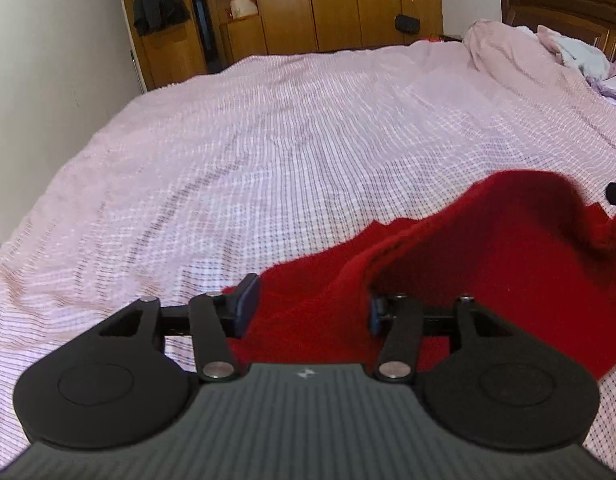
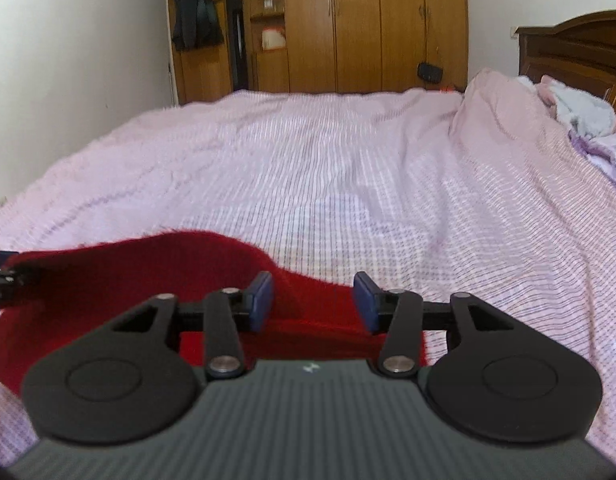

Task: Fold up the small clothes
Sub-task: 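Fold the hem over toward the collar and open both grippers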

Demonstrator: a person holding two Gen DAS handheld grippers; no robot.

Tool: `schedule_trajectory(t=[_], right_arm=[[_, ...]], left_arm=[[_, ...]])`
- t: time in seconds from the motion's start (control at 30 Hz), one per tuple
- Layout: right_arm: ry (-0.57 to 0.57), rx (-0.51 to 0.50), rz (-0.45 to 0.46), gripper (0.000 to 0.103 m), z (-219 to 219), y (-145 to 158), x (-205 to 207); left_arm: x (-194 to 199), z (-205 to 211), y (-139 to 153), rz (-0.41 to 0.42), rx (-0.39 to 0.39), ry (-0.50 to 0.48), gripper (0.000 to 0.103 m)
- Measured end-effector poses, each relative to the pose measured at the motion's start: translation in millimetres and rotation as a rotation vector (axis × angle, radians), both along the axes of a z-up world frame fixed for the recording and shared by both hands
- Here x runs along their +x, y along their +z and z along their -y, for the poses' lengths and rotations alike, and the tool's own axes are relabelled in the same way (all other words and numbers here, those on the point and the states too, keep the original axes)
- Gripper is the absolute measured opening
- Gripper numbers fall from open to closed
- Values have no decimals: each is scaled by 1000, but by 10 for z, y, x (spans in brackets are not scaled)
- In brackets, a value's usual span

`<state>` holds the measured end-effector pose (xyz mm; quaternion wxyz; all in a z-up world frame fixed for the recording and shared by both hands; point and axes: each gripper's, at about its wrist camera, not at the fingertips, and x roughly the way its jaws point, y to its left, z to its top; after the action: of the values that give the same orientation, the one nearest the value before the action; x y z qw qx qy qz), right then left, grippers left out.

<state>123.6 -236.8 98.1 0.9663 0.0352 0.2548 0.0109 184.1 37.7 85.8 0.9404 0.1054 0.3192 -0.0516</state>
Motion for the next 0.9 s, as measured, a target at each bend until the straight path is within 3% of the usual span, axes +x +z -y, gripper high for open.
schedule_trajectory(t=[0.3, 0.7, 0.8, 0.9], right_arm=[[56, -11, -8, 47, 39, 1, -219], [32, 12, -152, 47, 95, -504, -17], [23, 47, -147, 48, 130, -623, -22], [16, 59, -134, 49, 139, -665, -60]], left_arm=[[-263, -42, 124, 18, -5, -12, 61], [-137, -189, -329, -81, -42, -3, 61], [-13, -256, -448, -85, -41, 38, 61], [42, -360, -480, -89, -89, 62, 61]])
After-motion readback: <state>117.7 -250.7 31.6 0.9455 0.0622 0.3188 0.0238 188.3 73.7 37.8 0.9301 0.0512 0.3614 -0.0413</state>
